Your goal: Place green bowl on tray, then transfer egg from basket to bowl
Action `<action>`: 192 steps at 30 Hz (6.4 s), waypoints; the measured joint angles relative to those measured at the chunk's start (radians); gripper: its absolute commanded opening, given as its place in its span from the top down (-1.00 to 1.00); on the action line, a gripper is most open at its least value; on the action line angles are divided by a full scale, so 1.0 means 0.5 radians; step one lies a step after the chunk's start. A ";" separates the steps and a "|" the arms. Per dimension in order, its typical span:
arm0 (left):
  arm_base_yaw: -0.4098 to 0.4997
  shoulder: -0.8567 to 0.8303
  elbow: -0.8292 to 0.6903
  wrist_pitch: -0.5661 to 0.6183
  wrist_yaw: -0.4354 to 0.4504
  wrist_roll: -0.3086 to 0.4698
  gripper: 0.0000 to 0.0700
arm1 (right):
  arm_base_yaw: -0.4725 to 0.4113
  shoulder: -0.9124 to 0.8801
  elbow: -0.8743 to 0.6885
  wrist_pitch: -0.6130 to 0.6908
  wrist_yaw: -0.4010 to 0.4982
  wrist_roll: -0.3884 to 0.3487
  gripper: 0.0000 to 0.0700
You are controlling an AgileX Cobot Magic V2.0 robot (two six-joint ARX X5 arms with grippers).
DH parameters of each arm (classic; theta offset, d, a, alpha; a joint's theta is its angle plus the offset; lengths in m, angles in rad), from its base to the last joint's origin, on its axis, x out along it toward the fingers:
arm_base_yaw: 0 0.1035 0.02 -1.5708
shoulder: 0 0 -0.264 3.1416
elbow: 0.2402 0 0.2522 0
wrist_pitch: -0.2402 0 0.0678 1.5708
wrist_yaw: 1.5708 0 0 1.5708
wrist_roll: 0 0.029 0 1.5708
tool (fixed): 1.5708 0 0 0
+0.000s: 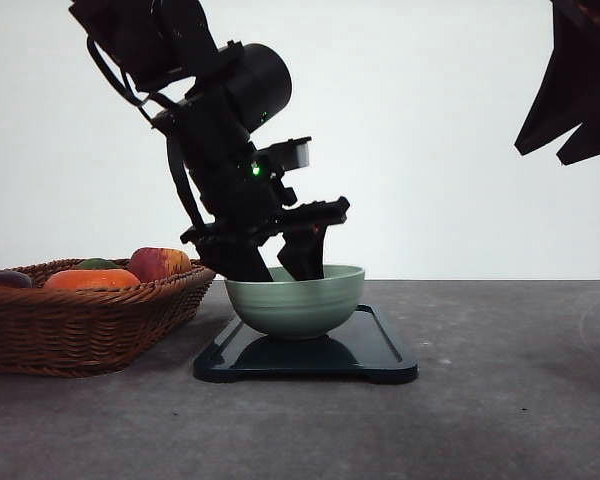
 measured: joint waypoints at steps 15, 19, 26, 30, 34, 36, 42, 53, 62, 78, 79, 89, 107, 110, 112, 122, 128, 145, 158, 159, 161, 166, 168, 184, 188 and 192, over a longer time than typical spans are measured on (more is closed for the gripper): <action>0.010 -0.510 0.209 -0.569 0.008 -0.020 0.00 | 0.000 0.000 0.000 0.000 0.000 0.000 0.21; 0.065 -0.688 0.064 -0.584 0.008 -0.025 0.00 | 0.000 0.000 0.000 -0.007 -0.001 0.000 0.21; 0.205 -1.159 -0.586 -0.386 0.008 -0.107 0.00 | 0.000 0.000 0.000 -0.008 -0.006 0.001 0.21; 0.296 -1.489 -0.914 -0.335 0.008 -0.160 0.00 | 0.000 0.000 0.000 -0.008 -0.005 0.000 0.21; 0.373 -1.770 -1.109 -0.334 0.008 -0.193 0.00 | 0.000 0.000 0.000 -0.008 -0.005 0.000 0.21; 0.405 -1.900 -1.183 -0.337 0.008 -0.213 0.00 | 0.000 0.000 0.000 -0.008 -0.005 0.000 0.21; 0.433 -2.209 -1.354 -0.379 0.008 -0.289 0.00 | 0.000 0.000 0.000 -0.003 -0.005 0.000 0.21; 0.434 -2.332 -1.413 -0.612 0.008 -0.341 0.93 | 0.000 0.000 0.000 -0.011 -0.006 -0.002 0.99; 0.434 -2.333 -1.413 -0.618 0.008 -0.363 1.00 | 0.000 -0.006 0.000 0.001 -0.007 -0.006 0.96; 0.697 -2.615 -1.631 -0.276 -0.011 -0.100 1.00 | 0.000 -0.007 0.000 0.001 -0.008 -0.006 0.96; 0.743 -2.678 -1.702 -0.196 -0.011 -0.092 1.00 | 0.000 -0.007 0.000 0.001 -0.008 -0.006 0.96; 1.038 -3.477 -2.396 0.209 -0.015 -0.055 1.00 | 0.000 -0.007 0.000 0.001 -0.008 -0.006 0.96; 1.220 -3.800 -2.601 0.247 -0.066 0.017 1.00 | 0.000 -0.008 0.000 0.002 -0.008 -0.006 0.96; 1.220 -3.800 -2.601 0.247 -0.066 0.017 1.00 | 0.000 -0.008 0.000 0.002 -0.008 -0.006 0.96; 1.220 -3.800 -2.601 0.247 -0.066 0.017 1.00 | 0.000 -0.008 0.000 0.001 -0.008 -0.006 0.96; 1.220 -3.800 -2.601 0.247 -0.066 0.017 1.00 | 0.000 -0.033 -0.003 -0.019 0.044 -0.074 0.96; 1.220 -3.800 -2.601 0.247 -0.066 0.017 1.00 | -0.110 -0.308 -0.168 0.121 0.197 -0.293 0.96; 1.220 -3.800 -2.601 0.247 -0.066 0.017 1.00 | -0.862 -1.499 -1.127 0.474 0.198 -0.358 0.96; 1.220 -3.800 -2.601 0.247 -0.066 0.018 1.00 | -0.956 -1.530 -1.172 0.482 0.186 -0.355 0.96; 1.220 -3.800 -2.601 0.247 -0.066 0.017 1.00 | -0.956 -1.530 -1.172 0.482 0.186 -0.355 0.96; 1.220 -3.800 -2.601 0.247 -0.066 0.018 1.00 | -0.956 -1.530 -1.172 0.482 0.186 -0.355 0.96; 1.220 -3.800 -2.601 0.247 -0.066 0.018 1.00 | -0.956 -1.530 -1.172 0.482 0.186 -0.354 0.96; 1.220 -3.800 -2.601 0.247 -0.066 0.018 1.00 | -0.956 -1.530 -1.172 0.482 0.186 -0.354 0.96; 1.220 -3.800 -2.601 0.247 -0.066 0.018 1.00 | -0.956 -1.530 -1.172 0.482 0.186 -0.352 0.96; 1.220 -3.800 -2.601 0.247 -0.066 0.018 1.00 | -0.956 -1.530 -1.172 0.482 0.186 -0.352 0.96; 1.220 -3.800 -2.601 0.247 -0.066 0.018 1.00 | -0.956 -1.530 -1.172 0.482 0.186 -0.351 0.96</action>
